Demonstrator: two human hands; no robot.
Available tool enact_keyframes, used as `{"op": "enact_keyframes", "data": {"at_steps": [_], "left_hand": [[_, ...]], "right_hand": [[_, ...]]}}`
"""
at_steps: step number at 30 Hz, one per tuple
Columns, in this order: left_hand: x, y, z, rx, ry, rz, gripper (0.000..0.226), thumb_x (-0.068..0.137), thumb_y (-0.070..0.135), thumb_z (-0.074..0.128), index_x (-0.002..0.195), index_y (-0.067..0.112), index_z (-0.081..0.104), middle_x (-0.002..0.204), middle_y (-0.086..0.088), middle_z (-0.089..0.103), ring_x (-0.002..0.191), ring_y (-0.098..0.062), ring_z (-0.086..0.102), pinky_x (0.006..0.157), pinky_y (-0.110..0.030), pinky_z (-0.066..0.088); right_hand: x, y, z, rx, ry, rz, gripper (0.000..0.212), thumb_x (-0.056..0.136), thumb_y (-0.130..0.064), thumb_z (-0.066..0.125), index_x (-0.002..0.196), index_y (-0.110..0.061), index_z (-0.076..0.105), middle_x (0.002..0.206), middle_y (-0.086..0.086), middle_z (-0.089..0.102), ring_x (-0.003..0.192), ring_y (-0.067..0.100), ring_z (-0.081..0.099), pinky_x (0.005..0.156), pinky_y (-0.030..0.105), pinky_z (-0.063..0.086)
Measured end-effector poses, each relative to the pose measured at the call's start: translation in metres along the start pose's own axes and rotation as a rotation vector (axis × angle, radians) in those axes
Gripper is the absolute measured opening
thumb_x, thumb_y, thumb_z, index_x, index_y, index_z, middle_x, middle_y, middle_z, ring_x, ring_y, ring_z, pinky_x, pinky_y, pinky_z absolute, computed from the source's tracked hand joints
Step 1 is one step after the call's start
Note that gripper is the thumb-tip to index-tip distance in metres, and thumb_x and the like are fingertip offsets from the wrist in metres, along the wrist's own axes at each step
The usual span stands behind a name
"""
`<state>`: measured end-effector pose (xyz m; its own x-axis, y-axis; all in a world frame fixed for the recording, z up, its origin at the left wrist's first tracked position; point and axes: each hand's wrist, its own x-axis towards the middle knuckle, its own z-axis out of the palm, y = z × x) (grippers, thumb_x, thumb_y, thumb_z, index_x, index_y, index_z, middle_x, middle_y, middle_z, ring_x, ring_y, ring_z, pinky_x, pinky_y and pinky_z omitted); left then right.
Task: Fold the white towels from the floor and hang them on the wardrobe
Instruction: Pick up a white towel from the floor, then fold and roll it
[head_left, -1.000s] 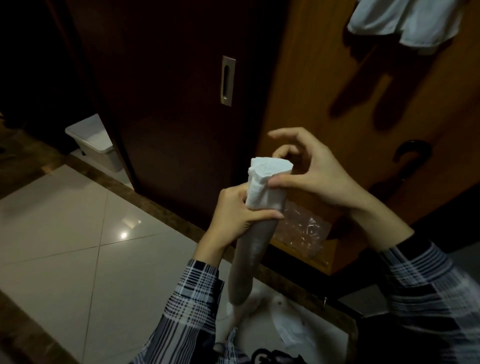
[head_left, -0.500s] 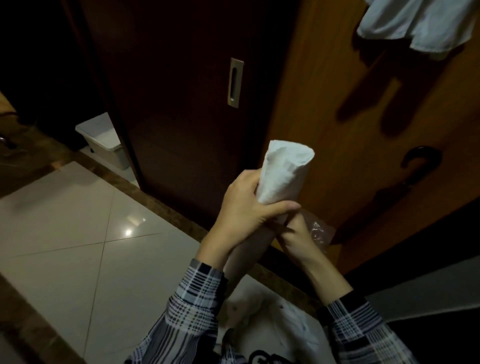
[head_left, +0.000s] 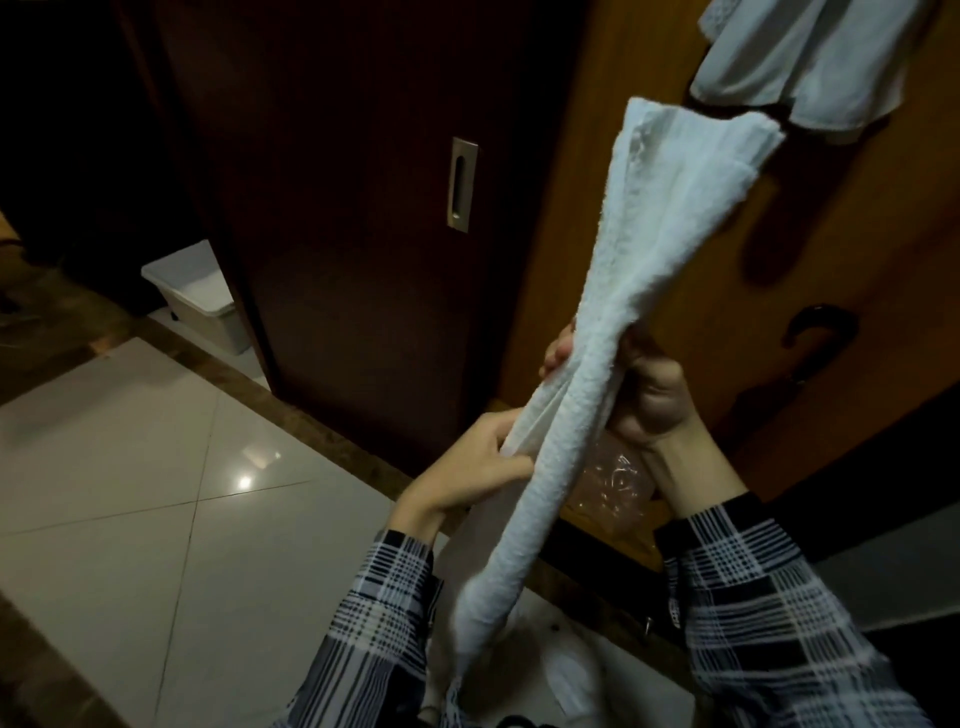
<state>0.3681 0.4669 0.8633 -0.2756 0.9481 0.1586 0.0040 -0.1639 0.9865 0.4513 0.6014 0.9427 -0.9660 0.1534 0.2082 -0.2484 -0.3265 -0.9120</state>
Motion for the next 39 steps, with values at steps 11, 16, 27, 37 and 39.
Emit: {"op": "enact_keyframes", "data": {"at_steps": [11, 16, 27, 37, 39], "left_hand": [[0.010, -0.010, 0.021, -0.067, 0.008, -0.051, 0.033, 0.082, 0.011, 0.059, 0.115, 0.007, 0.057, 0.108, -0.004, 0.063, 0.100, -0.010, 0.061, 0.089, -0.027, 0.049], [0.007, 0.001, 0.021, -0.314, 0.023, -0.072, 0.073, 0.066, 0.059, 0.072, 0.113, 0.005, 0.059, 0.103, 0.000, 0.071, 0.099, -0.016, 0.065, 0.088, -0.030, 0.050], [0.006, 0.020, 0.021, 0.084, 0.351, -0.021, 0.028, 0.066, 0.007, 0.083, 0.084, 0.022, 0.068, 0.078, 0.013, 0.070, 0.077, 0.005, 0.066, 0.067, -0.011, 0.047], [0.002, 0.046, 0.016, 0.015, 0.573, -0.092, 0.009, 0.080, 0.023, 0.073, 0.085, 0.025, 0.065, 0.087, 0.000, 0.072, 0.084, -0.014, 0.070, 0.081, -0.038, 0.057], [0.001, 0.048, 0.012, -0.049, 0.631, -0.112, 0.009, 0.081, 0.026, 0.073, 0.086, 0.022, 0.066, 0.086, -0.002, 0.073, 0.085, -0.018, 0.070, 0.083, -0.044, 0.057]], "right_hand": [[0.004, -0.013, 0.025, -0.191, 0.441, -0.075, 0.049, 0.063, -0.036, 0.068, 0.101, -0.005, 0.062, 0.089, 0.007, 0.074, 0.082, 0.020, 0.072, 0.065, 0.026, 0.056], [0.008, -0.023, 0.027, -0.182, 0.439, -0.098, 0.049, 0.063, -0.035, 0.067, 0.102, -0.006, 0.060, 0.089, 0.006, 0.074, 0.083, 0.018, 0.072, 0.069, 0.026, 0.056], [0.027, -0.032, 0.020, -0.058, 0.504, 0.093, 0.046, 0.089, -0.024, 0.058, 0.127, 0.001, 0.051, 0.107, 0.012, 0.071, 0.097, 0.022, 0.070, 0.074, 0.030, 0.058], [-0.001, 0.034, -0.003, 0.093, 0.305, 0.484, 0.075, 0.080, -0.067, 0.045, 0.118, -0.006, 0.067, 0.121, 0.021, 0.062, 0.116, 0.035, 0.056, 0.112, 0.048, 0.031], [-0.018, 0.052, 0.001, 0.085, 0.236, 0.430, 0.078, 0.073, -0.071, 0.058, 0.124, -0.012, 0.063, 0.130, 0.019, 0.058, 0.124, 0.034, 0.052, 0.109, 0.048, 0.036]]}}
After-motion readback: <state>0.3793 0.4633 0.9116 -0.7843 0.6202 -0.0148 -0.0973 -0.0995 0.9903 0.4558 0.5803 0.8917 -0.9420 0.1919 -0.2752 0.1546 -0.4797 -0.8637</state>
